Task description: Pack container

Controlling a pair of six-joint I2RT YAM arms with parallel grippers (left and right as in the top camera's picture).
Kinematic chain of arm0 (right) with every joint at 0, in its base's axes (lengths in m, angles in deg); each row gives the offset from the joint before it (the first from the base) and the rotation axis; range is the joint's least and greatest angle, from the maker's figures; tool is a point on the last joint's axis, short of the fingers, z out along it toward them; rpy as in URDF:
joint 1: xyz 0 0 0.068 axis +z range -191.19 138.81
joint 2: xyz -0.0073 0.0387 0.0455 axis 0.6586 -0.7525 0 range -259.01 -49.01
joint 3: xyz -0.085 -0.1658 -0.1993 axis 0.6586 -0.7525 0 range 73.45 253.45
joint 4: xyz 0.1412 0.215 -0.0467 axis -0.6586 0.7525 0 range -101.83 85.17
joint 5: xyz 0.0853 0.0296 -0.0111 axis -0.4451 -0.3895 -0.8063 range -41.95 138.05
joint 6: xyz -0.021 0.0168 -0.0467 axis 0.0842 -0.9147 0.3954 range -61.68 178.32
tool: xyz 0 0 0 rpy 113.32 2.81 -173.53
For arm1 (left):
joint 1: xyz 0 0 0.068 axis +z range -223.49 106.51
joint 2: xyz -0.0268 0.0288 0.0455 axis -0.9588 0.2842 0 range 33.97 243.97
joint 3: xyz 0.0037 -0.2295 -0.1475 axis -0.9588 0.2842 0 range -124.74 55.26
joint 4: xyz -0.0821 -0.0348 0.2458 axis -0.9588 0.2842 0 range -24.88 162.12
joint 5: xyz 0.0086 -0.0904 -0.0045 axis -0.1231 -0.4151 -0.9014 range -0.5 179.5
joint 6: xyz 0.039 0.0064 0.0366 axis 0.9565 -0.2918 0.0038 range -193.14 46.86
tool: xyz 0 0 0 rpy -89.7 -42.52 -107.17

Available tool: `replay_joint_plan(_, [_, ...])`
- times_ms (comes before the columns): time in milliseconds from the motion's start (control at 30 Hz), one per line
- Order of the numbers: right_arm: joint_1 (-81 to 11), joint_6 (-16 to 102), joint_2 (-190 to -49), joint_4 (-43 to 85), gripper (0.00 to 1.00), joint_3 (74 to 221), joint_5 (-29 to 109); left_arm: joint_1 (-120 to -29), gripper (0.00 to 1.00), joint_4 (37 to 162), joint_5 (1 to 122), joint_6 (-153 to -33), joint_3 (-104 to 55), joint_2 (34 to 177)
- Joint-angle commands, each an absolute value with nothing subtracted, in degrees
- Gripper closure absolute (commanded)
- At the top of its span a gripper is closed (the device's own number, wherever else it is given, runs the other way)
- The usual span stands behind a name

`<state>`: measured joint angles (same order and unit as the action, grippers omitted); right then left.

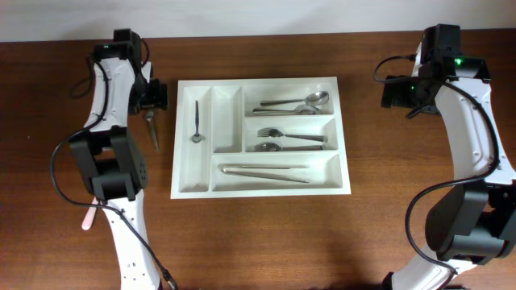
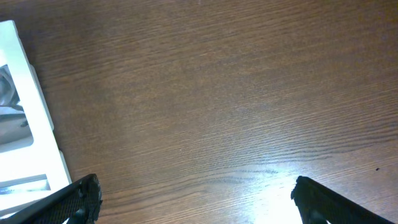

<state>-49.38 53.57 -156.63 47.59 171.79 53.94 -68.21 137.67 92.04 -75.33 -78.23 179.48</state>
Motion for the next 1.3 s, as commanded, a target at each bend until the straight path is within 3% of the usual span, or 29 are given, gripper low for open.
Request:
replay_joint_plan(0, [-49.46,52.89,-154.81,47.54,0.01,172.36,53.81,-67.9,0.15,137.5,95.67,-83.4,-78.76,179.42])
replay_joint_plan(967, [-49.46,52.89,-154.81,47.54,0.01,172.36,53.81,-68.12,0.23,141.74,95.8,-91.99,-78.71,182.96])
replay_joint_plan(1267, [-49.46,52.91,-154.81,47.54,0.01,172.36,53.81,-68.12,0.41,140.3,95.78,-91.97,-78.71,185.91])
